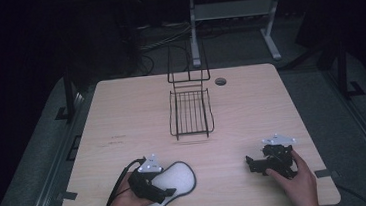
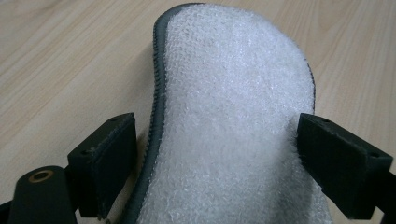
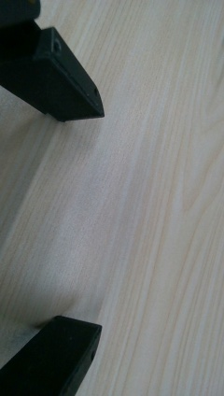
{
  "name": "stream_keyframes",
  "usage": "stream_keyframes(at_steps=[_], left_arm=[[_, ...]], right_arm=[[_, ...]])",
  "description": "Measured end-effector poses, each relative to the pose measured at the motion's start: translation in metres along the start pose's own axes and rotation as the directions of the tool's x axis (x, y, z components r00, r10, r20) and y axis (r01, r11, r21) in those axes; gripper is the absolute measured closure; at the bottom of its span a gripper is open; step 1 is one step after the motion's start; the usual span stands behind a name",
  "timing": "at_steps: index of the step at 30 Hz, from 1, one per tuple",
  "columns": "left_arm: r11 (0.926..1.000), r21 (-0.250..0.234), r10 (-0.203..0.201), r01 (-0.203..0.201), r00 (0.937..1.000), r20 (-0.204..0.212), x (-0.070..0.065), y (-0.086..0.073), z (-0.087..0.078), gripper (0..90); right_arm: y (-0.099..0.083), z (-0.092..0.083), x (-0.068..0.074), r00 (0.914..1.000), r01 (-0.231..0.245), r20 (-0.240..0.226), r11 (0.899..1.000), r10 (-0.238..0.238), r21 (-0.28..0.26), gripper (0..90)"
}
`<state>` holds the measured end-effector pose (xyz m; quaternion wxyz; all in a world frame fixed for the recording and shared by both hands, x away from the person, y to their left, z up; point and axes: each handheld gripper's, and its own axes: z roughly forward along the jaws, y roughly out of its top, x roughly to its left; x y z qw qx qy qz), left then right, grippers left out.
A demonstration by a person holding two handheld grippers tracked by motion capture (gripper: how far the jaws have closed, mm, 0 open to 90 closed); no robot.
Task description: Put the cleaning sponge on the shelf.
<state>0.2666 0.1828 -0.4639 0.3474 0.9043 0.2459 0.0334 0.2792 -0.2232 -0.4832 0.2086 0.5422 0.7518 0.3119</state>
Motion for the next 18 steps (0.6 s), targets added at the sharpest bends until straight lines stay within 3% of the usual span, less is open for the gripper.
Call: stream_keyframes(at_steps=[5,6,11,15,18], left_arm=[[0.9999,0.006,0.011,-0.011,0.9999,0.001,0.000,0.000,-0.001,14.5],[0.9997,0.004,0.023,-0.023,0.9995,0.023,0.000,0.001,-0.002,18.8],[0.9996,0.014,0.023,-0.024,0.9991,0.035,0.000,0.002,-0.003,24.1],[0.9989,0.012,0.046,-0.046,0.9984,0.034,0.000,0.004,-0.007,29.5],[0.9986,-0.033,0.043,-0.042,0.9980,0.045,0.000,0.005,-0.014,37.1]], right_arm=[[0.000,0.000,0.000,1.0000,0.000,0.000,1.000,0.000,0.000,0.0],[0.000,0.000,0.000,1.0000,0.000,0.000,1.000,0.000,0.000,0.0],[0.000,0.000,0.000,1.0000,0.000,0.000,1.000,0.000,0.000,0.0],[0.000,0.000,0.000,1.0000,0.000,0.000,1.000,0.000,0.000,0.0],[0.000,0.000,0.000,1.0000,0.000,0.000,1.000,0.000,0.000,0.0]])
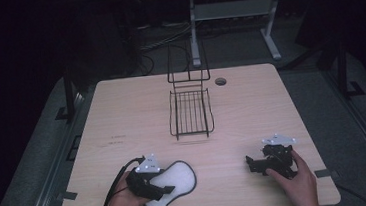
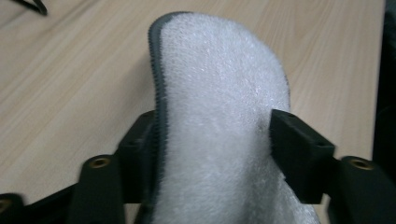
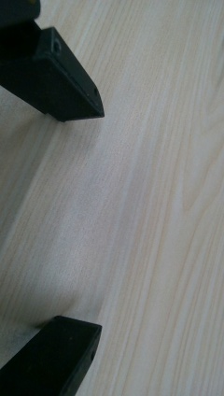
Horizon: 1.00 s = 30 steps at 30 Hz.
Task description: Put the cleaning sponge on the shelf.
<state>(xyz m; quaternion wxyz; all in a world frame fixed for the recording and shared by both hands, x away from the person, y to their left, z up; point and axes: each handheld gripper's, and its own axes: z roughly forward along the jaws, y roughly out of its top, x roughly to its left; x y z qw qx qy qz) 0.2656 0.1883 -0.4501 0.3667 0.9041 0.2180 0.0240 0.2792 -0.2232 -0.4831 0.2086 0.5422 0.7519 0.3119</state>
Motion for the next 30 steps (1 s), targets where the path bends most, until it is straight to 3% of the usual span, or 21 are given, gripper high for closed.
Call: stream_keyframes(at_steps=[4,17,25,30], left_arm=[[0.9995,-0.031,0.000,0.001,0.9998,0.018,0.001,0.001,-0.007,47.7],[0.9944,-0.099,-0.030,0.036,0.9972,0.068,0.004,0.002,-0.021,64.1],[0.9867,-0.140,-0.068,0.084,0.9914,0.112,0.007,0.003,-0.029,72.2],[0.9772,-0.174,-0.098,0.122,0.9857,0.137,0.010,0.004,-0.037,77.4]], right_arm=[[0.000,0.000,0.000,1.0000,0.000,0.000,1.000,0.000,0.000,0.0],[0.000,0.000,0.000,1.0000,0.000,0.000,1.000,0.000,0.000,0.0],[0.000,0.000,0.000,1.0000,0.000,0.000,1.000,0.000,-0.001,0.0],[0.000,0.000,0.000,1.0000,0.000,0.000,1.000,0.000,0.000,0.0]])
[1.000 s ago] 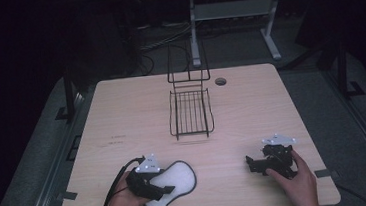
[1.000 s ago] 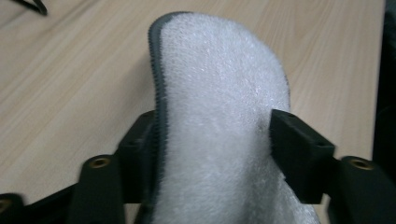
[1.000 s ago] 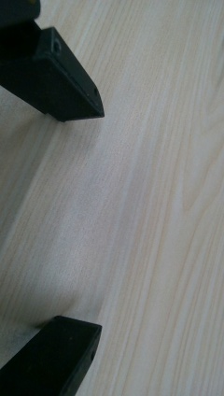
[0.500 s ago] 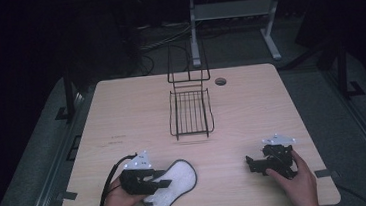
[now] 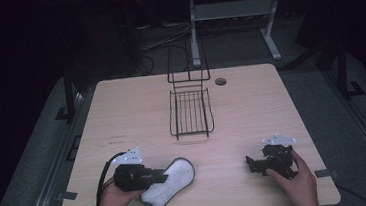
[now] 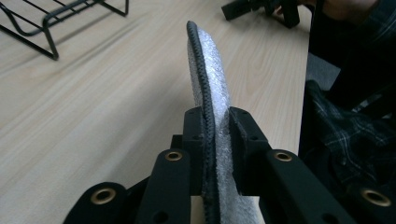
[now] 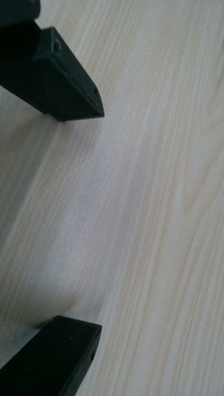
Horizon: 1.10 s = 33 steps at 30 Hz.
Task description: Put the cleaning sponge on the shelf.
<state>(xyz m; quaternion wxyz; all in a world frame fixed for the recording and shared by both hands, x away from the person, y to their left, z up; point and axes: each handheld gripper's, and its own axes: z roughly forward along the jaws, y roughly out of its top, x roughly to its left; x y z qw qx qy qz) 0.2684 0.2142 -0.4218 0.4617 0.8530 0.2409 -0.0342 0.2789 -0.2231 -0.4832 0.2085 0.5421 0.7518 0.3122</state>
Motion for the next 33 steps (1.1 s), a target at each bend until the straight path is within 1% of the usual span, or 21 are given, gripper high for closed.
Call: stream_keyframes(at_steps=[2,7,11,13,15,17,22,28,30,33], left_arm=[[1.0000,-0.002,-0.002,0.002,1.0000,-0.002,0.000,0.001,-0.002,78.1],[0.9999,-0.008,0.007,-0.007,0.9995,-0.029,0.001,0.002,-0.007,78.7],[0.9998,-0.017,0.006,-0.006,0.9992,-0.040,0.003,0.004,-0.011,78.6],[0.9996,-0.026,0.007,-0.009,0.9982,-0.059,0.004,0.006,-0.015,78.5],[0.9996,-0.025,0.008,-0.010,0.9977,-0.067,0.004,0.007,-0.017,78.5],[0.9996,-0.027,0.006,-0.008,0.9976,-0.069,0.004,0.008,-0.019,78.5],[0.9995,-0.029,-0.012,0.010,0.9959,-0.090,0.008,0.012,-0.024,78.5],[0.9994,-0.028,-0.021,0.018,0.9935,-0.112,0.014,0.015,-0.028,78.4],[0.9992,-0.030,-0.028,0.025,0.9933,-0.112,0.015,0.016,-0.029,78.4],[0.9993,-0.030,-0.026,0.023,0.9929,-0.116,0.017,0.017,-0.030,78.4]], right_arm=[[0.000,0.000,0.000,1.0000,0.000,0.000,1.000,0.000,0.000,0.0],[0.000,0.000,0.000,1.0000,0.001,0.000,1.000,-0.001,0.000,0.0],[0.000,0.000,0.000,1.0000,0.000,0.000,1.000,0.000,0.000,0.0],[0.000,0.000,0.000,1.0000,0.001,0.000,1.000,-0.001,0.000,0.0],[0.000,0.000,0.000,1.0000,0.000,-0.001,1.000,0.000,0.001,0.0],[0.000,0.000,0.000,1.0000,0.000,-0.001,1.000,0.000,0.001,0.0],[0.000,0.000,0.000,1.0000,0.000,0.000,1.000,0.000,0.001,0.0],[0.000,0.000,0.000,1.0000,-0.001,0.000,1.000,0.001,0.001,0.0],[0.000,0.000,0.000,1.0000,-0.001,0.000,1.000,0.001,0.001,0.0],[0.000,0.000,0.000,1.0000,-0.001,0.000,1.000,0.001,0.001,0.0]])
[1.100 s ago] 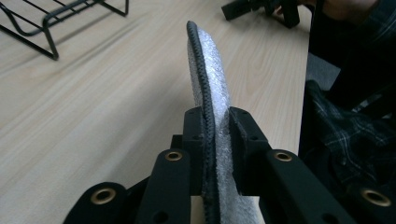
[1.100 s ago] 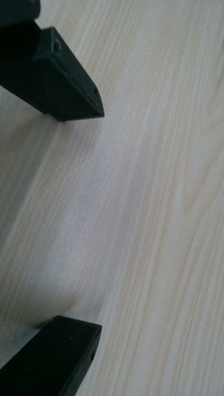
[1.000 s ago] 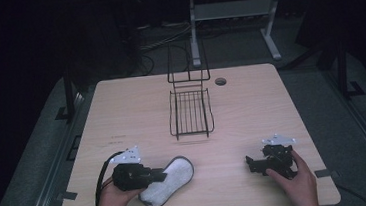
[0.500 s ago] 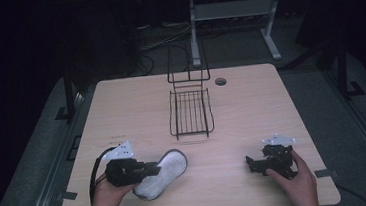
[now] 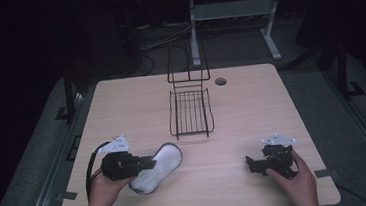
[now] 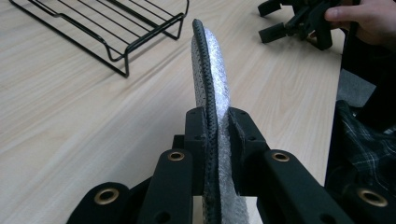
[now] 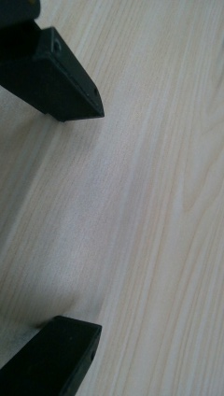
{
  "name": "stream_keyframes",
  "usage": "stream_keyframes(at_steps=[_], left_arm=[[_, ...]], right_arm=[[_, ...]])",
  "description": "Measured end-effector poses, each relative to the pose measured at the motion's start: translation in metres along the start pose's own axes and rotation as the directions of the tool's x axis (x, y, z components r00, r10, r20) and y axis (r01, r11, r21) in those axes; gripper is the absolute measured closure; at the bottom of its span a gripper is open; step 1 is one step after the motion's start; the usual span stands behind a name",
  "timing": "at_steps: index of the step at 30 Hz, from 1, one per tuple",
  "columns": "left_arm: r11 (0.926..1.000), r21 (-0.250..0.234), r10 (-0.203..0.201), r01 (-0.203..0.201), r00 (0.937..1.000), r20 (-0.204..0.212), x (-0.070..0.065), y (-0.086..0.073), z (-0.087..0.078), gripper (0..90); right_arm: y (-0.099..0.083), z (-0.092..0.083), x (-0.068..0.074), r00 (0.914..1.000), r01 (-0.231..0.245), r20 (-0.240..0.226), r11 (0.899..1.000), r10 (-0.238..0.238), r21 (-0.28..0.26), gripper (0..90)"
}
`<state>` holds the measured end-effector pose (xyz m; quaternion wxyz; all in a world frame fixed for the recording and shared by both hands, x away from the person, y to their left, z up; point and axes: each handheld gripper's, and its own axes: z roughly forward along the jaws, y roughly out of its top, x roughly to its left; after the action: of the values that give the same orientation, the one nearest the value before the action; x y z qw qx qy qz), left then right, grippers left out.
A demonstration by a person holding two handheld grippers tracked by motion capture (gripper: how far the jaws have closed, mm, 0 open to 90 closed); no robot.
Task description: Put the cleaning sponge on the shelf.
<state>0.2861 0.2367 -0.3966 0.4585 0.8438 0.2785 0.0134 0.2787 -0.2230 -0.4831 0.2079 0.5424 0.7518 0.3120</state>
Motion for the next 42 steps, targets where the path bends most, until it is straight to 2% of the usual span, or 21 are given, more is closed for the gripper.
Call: stream_keyframes(at_steps=[22,42], left_arm=[[0.9992,-0.037,0.011,-0.012,0.9996,-0.027,0.021,0.029,0.002,78.4],[0.9986,-0.053,-0.001,-0.001,0.9990,-0.045,0.039,0.046,0.009,78.4]], right_arm=[[0.000,0.000,0.000,1.0000,0.000,0.000,1.000,0.000,0.000,0.0],[0.000,0.000,0.000,1.0000,0.001,-0.001,1.000,-0.001,0.000,0.0]])
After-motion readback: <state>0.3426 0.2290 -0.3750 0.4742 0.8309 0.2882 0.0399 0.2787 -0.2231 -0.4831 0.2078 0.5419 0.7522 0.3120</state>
